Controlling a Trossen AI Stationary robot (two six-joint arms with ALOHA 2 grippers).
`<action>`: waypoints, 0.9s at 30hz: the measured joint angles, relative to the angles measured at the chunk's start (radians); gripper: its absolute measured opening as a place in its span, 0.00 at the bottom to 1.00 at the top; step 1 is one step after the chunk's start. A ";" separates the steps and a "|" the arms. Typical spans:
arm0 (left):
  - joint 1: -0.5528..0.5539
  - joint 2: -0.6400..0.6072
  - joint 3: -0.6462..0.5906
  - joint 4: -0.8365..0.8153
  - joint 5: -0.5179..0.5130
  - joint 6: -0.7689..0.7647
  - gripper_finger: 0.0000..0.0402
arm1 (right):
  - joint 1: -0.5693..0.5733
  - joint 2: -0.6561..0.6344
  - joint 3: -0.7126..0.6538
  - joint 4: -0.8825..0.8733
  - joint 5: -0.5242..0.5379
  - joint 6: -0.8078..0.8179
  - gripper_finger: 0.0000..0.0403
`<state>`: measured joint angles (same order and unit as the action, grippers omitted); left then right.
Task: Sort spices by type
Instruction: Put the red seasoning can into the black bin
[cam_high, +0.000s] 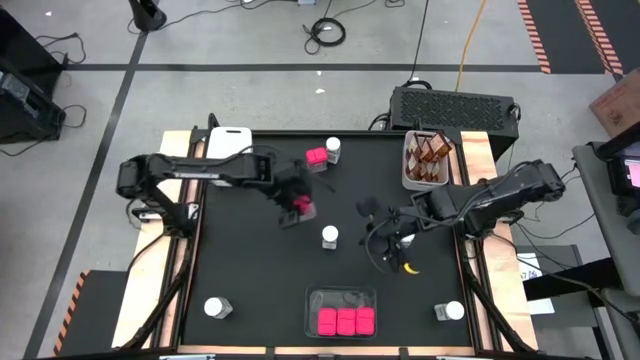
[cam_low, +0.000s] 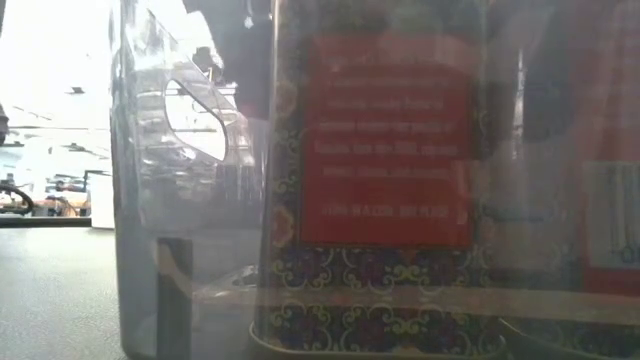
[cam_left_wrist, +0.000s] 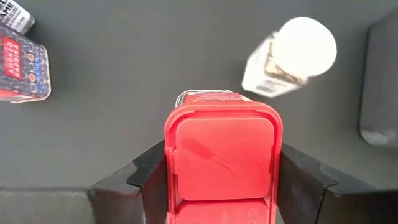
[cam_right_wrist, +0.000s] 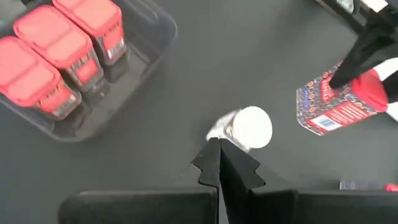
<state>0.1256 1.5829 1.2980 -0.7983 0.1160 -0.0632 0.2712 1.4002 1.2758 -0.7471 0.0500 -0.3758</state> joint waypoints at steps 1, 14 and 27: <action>0.013 0.016 0.000 0.013 0.006 0.000 0.55 | -0.010 -0.001 0.000 -0.013 -0.001 -0.002 0.00; 0.068 0.333 0.212 -0.002 0.064 0.021 0.58 | -0.152 -0.188 -0.304 0.200 -0.080 -0.012 0.00; 0.070 0.432 0.277 0.003 0.064 0.047 0.60 | -0.131 -0.290 -0.481 0.326 -0.082 0.066 0.00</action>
<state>0.1959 2.0148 1.5745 -0.7957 0.1797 -0.0160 0.1398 1.1103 0.7952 -0.4214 -0.0322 -0.3099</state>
